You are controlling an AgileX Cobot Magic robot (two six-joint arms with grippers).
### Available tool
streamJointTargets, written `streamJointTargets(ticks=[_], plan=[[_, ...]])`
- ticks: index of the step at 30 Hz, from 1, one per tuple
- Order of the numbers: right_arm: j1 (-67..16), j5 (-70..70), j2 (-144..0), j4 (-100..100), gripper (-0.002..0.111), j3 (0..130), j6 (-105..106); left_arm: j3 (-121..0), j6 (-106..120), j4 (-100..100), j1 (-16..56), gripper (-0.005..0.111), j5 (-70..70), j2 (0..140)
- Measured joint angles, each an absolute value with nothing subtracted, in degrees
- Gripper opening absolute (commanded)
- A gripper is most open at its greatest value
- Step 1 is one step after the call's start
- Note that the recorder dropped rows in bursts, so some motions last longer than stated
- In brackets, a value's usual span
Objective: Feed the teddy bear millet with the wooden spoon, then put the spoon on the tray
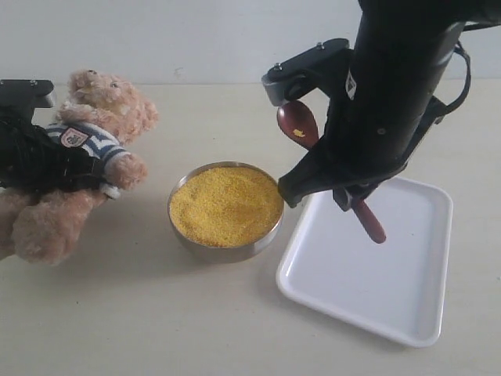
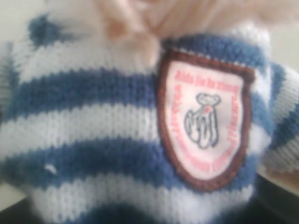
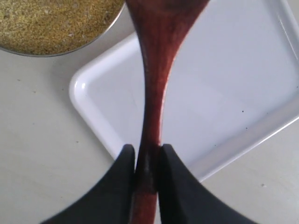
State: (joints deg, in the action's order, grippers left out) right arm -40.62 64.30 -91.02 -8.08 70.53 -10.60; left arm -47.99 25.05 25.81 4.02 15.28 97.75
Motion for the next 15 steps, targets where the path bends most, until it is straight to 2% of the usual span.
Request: streamJointTargets(ticks=[15], plan=[[-40.6, 61.1, -91.0, -7.9, 0.000, 69.5, -11.1, -47.9, 33.6, 36.9, 4.0, 0.004, 17.1, 101.6]])
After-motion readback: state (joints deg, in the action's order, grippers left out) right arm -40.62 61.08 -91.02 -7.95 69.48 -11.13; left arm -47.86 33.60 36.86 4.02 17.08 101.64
